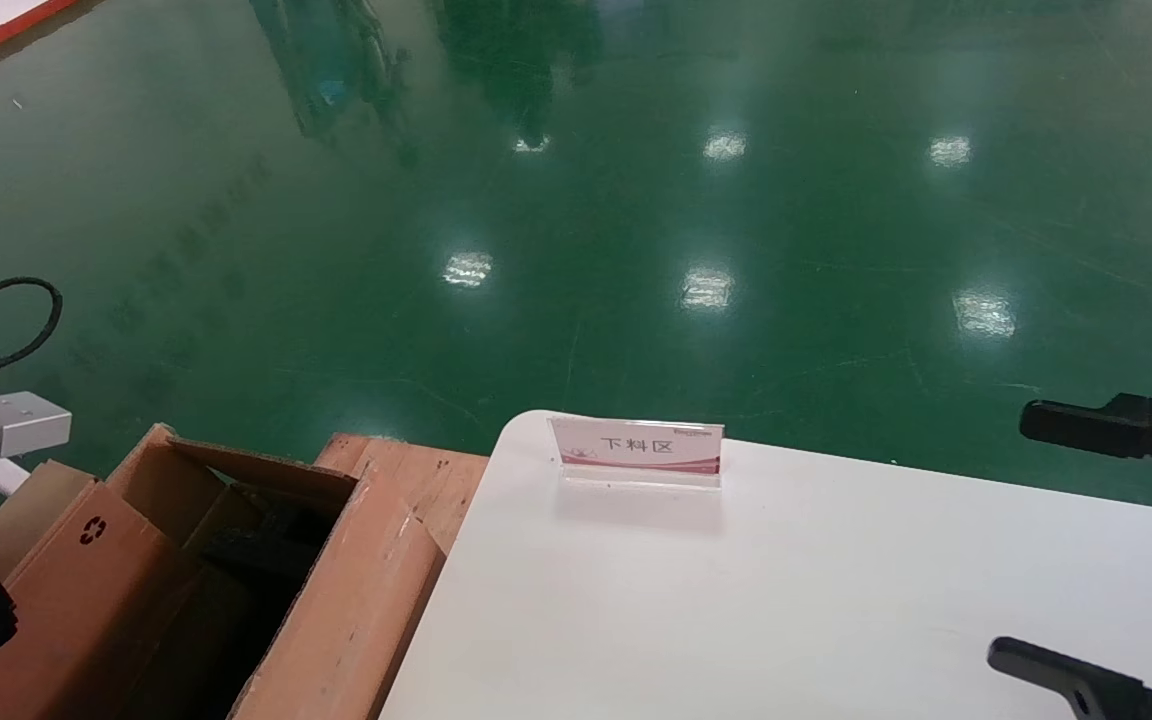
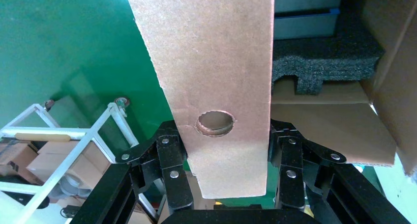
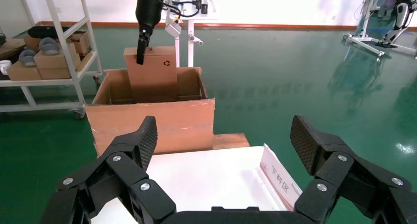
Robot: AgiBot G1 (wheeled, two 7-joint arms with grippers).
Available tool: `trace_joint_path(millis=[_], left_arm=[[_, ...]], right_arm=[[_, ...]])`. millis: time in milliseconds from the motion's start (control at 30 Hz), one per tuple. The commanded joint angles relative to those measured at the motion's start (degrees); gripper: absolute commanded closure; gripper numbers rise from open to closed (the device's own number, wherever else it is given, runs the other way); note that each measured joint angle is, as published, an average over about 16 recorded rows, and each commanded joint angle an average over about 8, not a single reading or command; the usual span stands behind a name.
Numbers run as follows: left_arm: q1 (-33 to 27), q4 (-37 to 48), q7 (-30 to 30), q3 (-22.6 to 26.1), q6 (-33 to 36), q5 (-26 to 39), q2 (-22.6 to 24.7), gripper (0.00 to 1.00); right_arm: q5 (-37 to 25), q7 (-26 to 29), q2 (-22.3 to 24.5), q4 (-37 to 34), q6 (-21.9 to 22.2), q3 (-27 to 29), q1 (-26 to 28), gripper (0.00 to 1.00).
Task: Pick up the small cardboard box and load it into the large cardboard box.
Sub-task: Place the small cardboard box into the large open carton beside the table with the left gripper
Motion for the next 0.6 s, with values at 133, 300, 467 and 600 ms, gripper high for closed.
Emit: trace_joint_path(millis=[133,300,467,600], left_arm=[[1.28,0.15,0.12,-0.02,-0.87,0.12,-0.32,1.0],[2.51,0.32,0.08,-0.07,-1.6,0.15,-0.51,1.0],[3.97,0.55,-0.15,-0.19,-2.37,0.15,-0.61,1.0],[5.57,0.88,-0.53,-0.4,-3.1,0.04,-0.49,1.0]], right_arm=[[0.0,0.0,0.0,0.0,0.0,0.0,0.0,0.0],[0.0,0.0,0.0,-0.01,0.01,0.0,0.0,0.0],[0.0,0.0,0.0,0.0,0.0,0.0,0.0,0.0],[0.0,0.0,0.0,0.0,0.0,0.0,0.0,0.0]])
